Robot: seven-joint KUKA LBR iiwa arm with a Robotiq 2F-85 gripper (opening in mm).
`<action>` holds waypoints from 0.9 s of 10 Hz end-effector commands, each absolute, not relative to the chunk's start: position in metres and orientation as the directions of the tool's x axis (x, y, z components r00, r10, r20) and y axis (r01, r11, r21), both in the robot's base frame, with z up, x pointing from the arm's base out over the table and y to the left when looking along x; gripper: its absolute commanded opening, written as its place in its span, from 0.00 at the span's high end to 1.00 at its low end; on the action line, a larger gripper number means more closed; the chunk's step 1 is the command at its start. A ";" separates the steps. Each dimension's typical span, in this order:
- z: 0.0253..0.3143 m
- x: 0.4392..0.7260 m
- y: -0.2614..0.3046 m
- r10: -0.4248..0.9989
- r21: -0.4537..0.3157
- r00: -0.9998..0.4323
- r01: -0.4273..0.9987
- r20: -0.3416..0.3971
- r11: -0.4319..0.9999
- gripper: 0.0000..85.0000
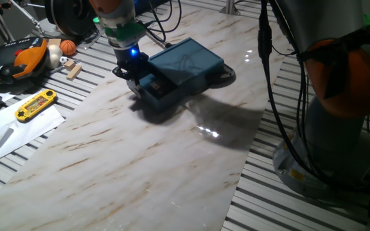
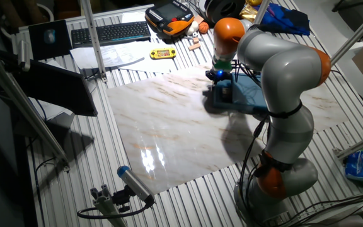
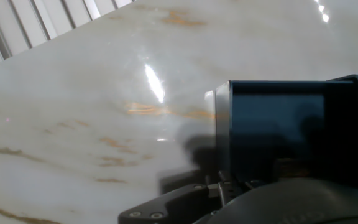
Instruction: Take something out of a drawer
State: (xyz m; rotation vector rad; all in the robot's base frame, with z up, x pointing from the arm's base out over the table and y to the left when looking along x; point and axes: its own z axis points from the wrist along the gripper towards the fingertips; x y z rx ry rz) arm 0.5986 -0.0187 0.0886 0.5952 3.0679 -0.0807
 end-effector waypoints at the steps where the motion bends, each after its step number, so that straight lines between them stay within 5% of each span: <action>1: 0.088 0.598 -0.018 0.374 -0.048 -0.927 0.375 -0.025 0.926 1.00; 9: 0.089 0.596 -0.006 0.407 -0.037 -0.913 0.408 -0.026 0.912 1.00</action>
